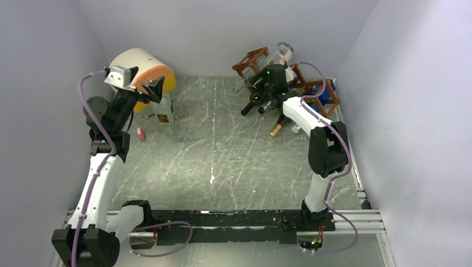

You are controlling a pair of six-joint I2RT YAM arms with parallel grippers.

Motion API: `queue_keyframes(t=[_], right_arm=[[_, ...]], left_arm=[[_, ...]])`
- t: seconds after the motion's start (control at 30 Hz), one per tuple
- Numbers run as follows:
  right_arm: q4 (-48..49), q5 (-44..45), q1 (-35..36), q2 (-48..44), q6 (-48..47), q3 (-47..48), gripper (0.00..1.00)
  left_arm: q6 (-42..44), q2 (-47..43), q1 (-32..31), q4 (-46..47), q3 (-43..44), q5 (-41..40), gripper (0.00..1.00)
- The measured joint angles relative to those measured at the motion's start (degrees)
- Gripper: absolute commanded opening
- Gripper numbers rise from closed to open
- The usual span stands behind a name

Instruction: Take the wine bottle off the wine rack

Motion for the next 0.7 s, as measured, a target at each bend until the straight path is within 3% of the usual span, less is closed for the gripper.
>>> queue_keyframes(t=[0.13,0.23,0.43,0.53,0.6,0.7], right_arm=[[1.9,0.5,0.1,1.8,1.8,-0.1,0.64],[3.6,1.2,0.3,2.3,3.3,-0.5,0.53],[7.0,1.4,0.6,3.2,5.3,-1.1,0.60],[8.3,1.6,0.6,3.6,6.1,-1.5,0.57],[9.7,1.6,0.7,3.8,6.5,-2.0,0.53],[11.3,1.9,0.8,4.0,7.4,-2.8,0.38]], left_arm=[[2.1,-1.5,-1.1,0.5,-0.3,-0.2,1.00],[2.6,-1.6,-1.3,1.4,-0.8,-0.2,0.98],[3.8,-1.2,-3.0,1.3,-1.5,-0.2,0.98],[4.4,-1.2,-3.7,1.3,-1.5,-0.2,0.98],[4.7,-1.2,-4.1,1.4,-1.7,-0.2,0.97],[5.3,-1.2,-4.9,1.6,-2.3,-0.2,0.97]])
